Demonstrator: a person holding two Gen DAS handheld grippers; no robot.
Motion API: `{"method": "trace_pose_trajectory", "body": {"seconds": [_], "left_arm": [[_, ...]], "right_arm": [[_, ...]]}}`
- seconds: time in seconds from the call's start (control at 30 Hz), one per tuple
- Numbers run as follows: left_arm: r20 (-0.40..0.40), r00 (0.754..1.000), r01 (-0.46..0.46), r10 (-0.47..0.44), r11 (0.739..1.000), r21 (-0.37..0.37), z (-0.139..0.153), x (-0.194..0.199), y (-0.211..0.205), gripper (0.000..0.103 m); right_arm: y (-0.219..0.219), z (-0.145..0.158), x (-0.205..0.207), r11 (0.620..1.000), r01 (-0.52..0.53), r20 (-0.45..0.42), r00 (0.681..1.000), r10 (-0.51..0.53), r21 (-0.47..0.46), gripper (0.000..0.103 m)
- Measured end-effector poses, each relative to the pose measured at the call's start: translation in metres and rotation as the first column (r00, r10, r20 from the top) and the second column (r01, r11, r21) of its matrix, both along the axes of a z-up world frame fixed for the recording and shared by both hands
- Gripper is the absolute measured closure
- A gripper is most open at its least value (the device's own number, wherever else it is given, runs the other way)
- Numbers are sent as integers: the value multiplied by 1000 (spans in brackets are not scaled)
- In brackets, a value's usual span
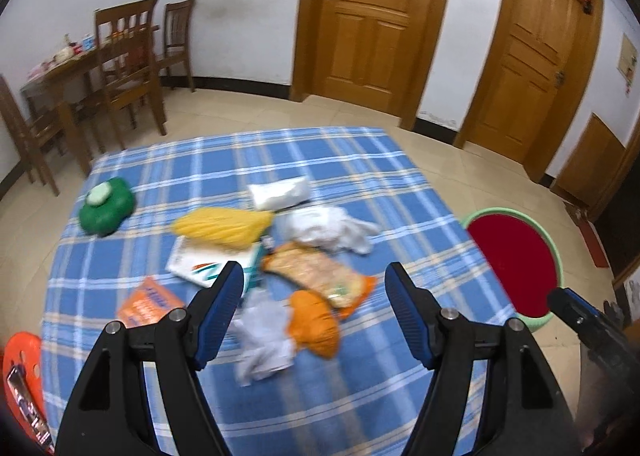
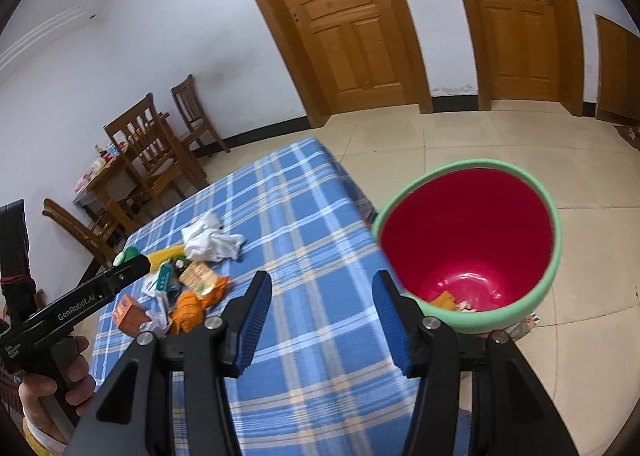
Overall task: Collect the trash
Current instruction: 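Move both tools back over the table toward the remaining trash, then grasp the orange box with the left gripper while the right gripper grasps the orange mesh bag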
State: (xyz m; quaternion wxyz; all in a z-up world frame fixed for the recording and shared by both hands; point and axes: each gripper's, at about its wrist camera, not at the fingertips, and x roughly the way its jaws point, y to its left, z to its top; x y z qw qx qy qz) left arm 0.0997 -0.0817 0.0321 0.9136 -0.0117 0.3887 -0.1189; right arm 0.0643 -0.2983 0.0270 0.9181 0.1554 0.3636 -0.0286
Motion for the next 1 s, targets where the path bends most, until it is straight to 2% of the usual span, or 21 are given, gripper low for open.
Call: {"method": "trace_pose_trajectory", "body": {"seconds": [0.57,1.0], "left_arm": [[-63,983,-169,171,985,40,-35,10,94,29],[-128,973,-190,190,982,12,-68,21,119,29]], "right_arm": [[53,-21,25,997,-83,-65,994,83,8,47],[86,-41,39,993,-118,-137,984,117,-2,47]]}}
